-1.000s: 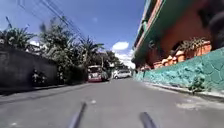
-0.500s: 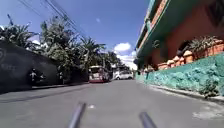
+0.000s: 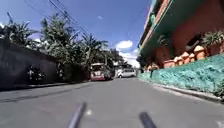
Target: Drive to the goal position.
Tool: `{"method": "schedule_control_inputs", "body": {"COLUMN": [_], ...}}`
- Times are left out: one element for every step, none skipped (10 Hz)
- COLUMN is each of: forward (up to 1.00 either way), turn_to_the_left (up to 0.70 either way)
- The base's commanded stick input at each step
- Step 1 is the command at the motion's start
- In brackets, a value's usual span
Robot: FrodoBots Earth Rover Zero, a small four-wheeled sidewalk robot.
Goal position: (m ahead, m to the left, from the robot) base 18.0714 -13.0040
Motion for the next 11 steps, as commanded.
{"method": "schedule_control_inputs", "body": {"forward": [1.0, 1.0, 1.0, 1.0, 1.0, 1.0, 1.0, 1.0, 1.0, 1.0, 1.0], "turn_to_the_left": [-0.4, -0.4, -0.4, -0.4, -0.4, -0.22, 0.06, 0.18, 0.15, 0.18, 0.2]}}
